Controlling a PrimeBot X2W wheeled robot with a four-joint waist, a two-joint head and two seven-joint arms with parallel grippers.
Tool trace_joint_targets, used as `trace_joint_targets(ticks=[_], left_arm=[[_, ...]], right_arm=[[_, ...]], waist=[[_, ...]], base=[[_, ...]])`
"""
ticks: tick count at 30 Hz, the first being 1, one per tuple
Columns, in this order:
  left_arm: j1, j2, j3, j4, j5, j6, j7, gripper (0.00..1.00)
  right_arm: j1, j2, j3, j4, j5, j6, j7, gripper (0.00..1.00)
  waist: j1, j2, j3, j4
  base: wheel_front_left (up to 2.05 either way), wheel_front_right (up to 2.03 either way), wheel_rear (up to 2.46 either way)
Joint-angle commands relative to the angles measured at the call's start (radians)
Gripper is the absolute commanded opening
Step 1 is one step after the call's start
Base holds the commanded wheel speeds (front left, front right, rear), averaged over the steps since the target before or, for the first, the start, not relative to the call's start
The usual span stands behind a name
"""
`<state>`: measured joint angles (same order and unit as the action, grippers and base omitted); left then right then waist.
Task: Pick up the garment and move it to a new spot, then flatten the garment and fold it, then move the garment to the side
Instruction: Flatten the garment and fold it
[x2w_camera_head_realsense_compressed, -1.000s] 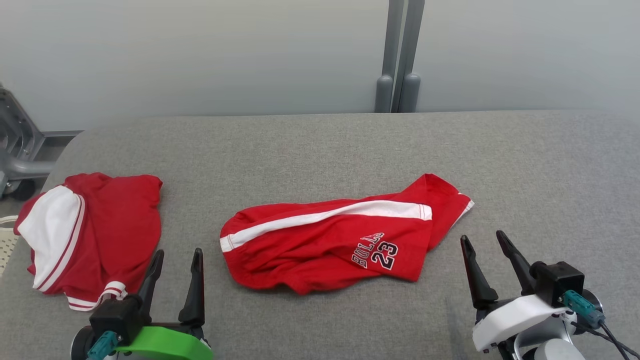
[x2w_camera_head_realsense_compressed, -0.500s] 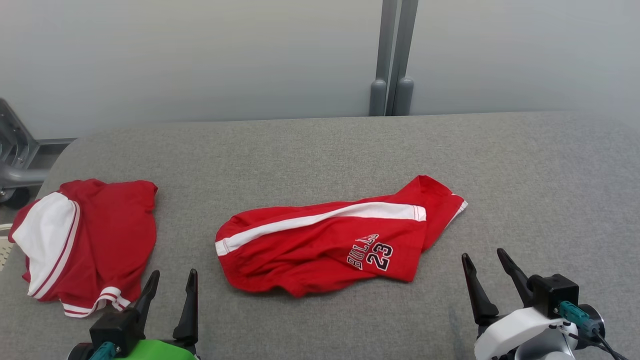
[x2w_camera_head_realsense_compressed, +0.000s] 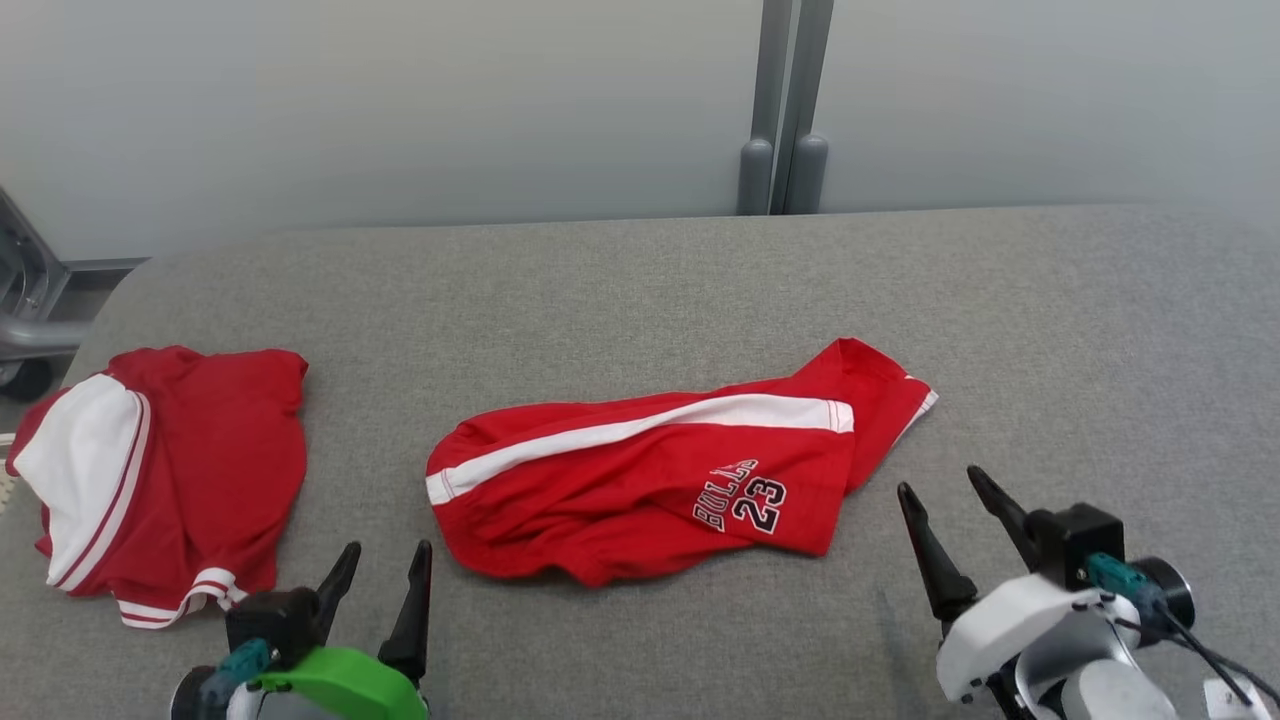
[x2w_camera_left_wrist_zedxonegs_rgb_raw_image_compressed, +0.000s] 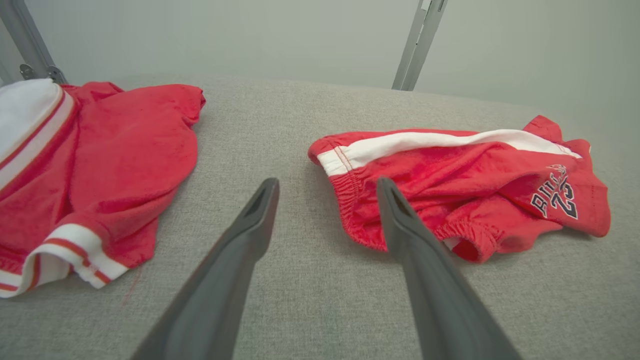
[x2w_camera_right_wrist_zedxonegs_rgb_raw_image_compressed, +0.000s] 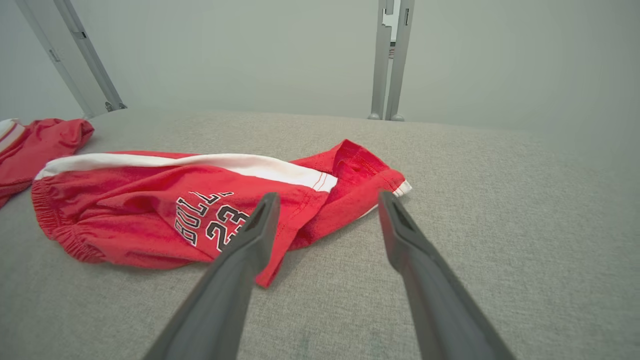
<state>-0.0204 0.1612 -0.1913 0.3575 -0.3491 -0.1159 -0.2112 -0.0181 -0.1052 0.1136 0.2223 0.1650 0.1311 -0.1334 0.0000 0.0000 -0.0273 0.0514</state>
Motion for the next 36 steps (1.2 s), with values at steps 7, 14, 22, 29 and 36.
trace_joint_targets(ticks=[7,14,22,29,36], left_arm=[[-0.134,-0.002,-0.011,0.04,-0.107,0.001,0.284,1.0],[-0.28,0.001,0.019,0.021,-0.181,0.057,0.523,1.0],[-0.321,-0.013,0.035,-0.052,-0.243,0.112,0.675,1.0],[-0.267,0.0,0.03,-0.156,-0.258,0.139,0.744,1.0],[-0.226,-0.002,0.023,-0.229,-0.257,0.166,0.766,0.0]], right_arm=[[-0.206,-0.122,0.089,-0.045,0.016,-0.001,0.268,1.0],[-0.393,-0.202,0.177,-0.047,0.116,-0.001,0.51,1.0],[-0.516,-0.242,0.277,-0.009,0.165,-0.001,0.525,1.0],[-0.532,-0.255,0.291,0.008,0.176,-0.001,0.508,1.0],[-0.493,-0.242,0.27,-0.001,0.155,-0.001,0.519,1.0]], waist=[[0.0,0.0,0.083,-0.005],[0.0,0.0,0.183,-0.002],[0.0,0.0,0.25,-0.004],[0.0,0.0,0.264,0.003],[0.0,0.0,0.278,0.004]], base=[[0.0,0.0,0.0],[0.0,0.0,0.0],[0.0,0.0,0.0],[0.0,0.0,0.0],[0.0,0.0,0.0]])
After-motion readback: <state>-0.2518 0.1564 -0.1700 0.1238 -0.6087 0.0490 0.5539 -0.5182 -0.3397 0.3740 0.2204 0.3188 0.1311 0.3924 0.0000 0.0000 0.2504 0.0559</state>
